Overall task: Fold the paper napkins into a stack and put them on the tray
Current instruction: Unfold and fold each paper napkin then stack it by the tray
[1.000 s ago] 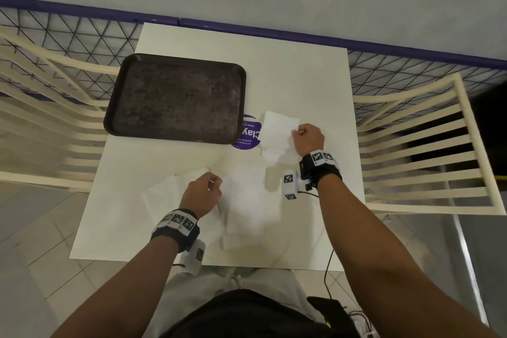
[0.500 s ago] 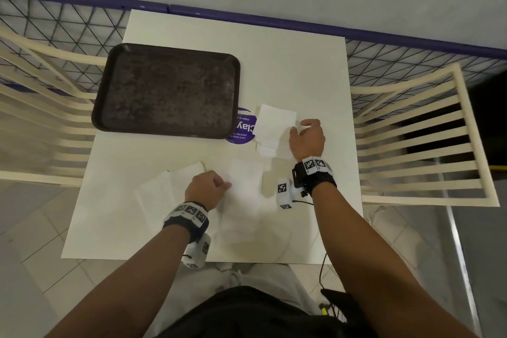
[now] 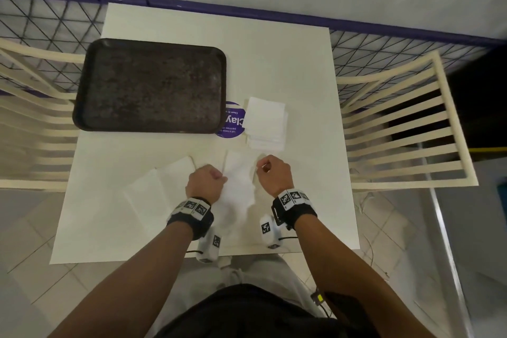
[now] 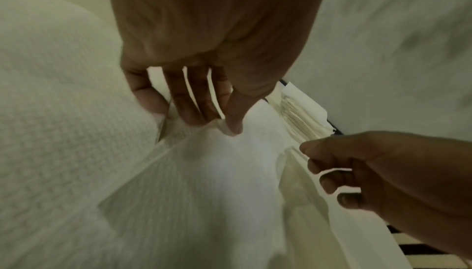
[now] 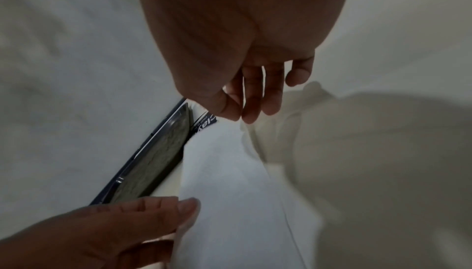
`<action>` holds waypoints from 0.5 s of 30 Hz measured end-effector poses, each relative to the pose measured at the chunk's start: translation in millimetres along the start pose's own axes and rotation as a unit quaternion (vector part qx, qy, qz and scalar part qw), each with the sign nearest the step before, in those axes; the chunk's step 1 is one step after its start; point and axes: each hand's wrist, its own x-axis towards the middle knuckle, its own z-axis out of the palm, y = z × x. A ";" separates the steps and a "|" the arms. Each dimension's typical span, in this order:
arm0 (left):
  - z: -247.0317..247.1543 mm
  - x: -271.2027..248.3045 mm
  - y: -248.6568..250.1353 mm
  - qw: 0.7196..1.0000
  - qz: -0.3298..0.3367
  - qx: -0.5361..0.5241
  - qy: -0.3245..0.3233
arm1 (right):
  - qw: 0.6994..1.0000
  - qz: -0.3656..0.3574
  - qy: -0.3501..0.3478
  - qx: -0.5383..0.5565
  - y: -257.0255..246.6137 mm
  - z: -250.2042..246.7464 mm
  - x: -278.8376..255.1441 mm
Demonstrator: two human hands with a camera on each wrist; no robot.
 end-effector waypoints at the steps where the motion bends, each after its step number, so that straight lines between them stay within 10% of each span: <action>1: -1.9 -0.7 -1.7 0.999 0.015 -0.033 0.000 | 1.000 0.001 -0.002 0.004 0.2 1.1 -0.7; 15: -50.5 -13.8 -10.5 0.915 0.014 -0.401 -0.049 | 0.976 -0.016 -0.106 0.192 -18.7 22.4 -6.9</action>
